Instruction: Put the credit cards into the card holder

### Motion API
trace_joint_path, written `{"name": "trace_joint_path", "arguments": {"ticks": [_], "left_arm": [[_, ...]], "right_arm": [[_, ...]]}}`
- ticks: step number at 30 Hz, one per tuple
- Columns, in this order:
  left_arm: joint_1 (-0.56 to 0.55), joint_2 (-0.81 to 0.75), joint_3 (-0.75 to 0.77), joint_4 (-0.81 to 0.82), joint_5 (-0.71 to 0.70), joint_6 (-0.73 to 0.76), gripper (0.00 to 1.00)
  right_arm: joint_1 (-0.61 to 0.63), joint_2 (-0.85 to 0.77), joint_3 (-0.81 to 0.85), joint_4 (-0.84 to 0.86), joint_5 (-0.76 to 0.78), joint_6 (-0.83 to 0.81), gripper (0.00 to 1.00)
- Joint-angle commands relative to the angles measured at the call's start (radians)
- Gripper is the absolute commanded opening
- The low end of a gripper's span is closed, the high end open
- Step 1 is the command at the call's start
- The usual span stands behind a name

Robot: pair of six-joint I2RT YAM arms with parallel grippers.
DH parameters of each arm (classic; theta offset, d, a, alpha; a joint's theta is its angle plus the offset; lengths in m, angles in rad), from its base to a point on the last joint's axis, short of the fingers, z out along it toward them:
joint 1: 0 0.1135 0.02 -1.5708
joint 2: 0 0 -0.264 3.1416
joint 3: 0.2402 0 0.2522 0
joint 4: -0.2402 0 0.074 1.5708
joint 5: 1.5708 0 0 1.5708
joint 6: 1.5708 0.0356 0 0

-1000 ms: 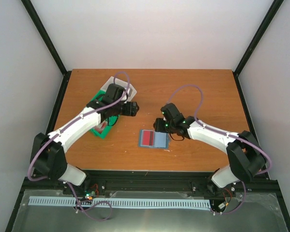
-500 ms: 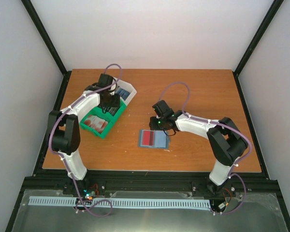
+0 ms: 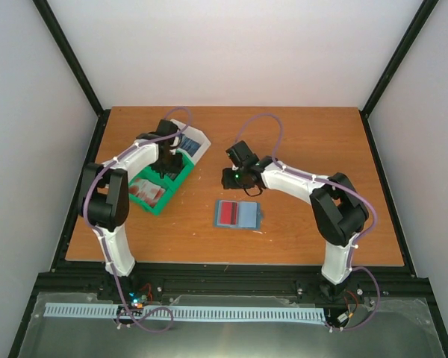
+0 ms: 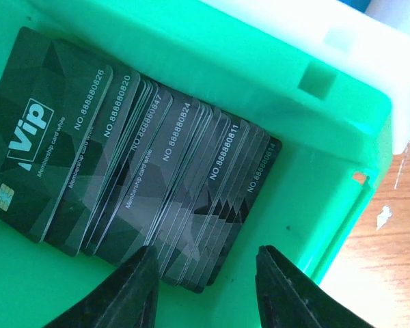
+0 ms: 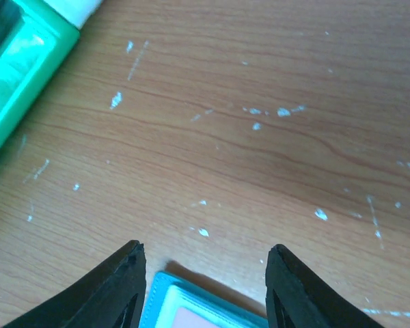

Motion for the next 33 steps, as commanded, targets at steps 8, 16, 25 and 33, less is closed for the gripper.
{"name": "trace_joint_path", "arguments": {"ticks": [8, 16, 25, 33], "left_arm": [[0.006, -0.122, -0.204, -0.121, 0.173, -0.056, 0.42], [-0.005, -0.191, -0.298, -0.084, 0.411, -0.074, 0.39], [-0.010, -0.279, -0.176, -0.102, 0.307, -0.043, 0.43], [-0.010, -0.294, -0.181, -0.050, 0.030, 0.040, 0.44]], "right_arm": [[-0.018, 0.119, 0.100, 0.047, -0.155, 0.088, 0.51], [-0.020, 0.151, 0.131, 0.072, -0.184, 0.130, 0.51], [-0.023, 0.145, 0.095, 0.141, -0.258, 0.178, 0.54], [-0.037, 0.229, 0.180, 0.081, -0.251, 0.233, 0.51]]}}
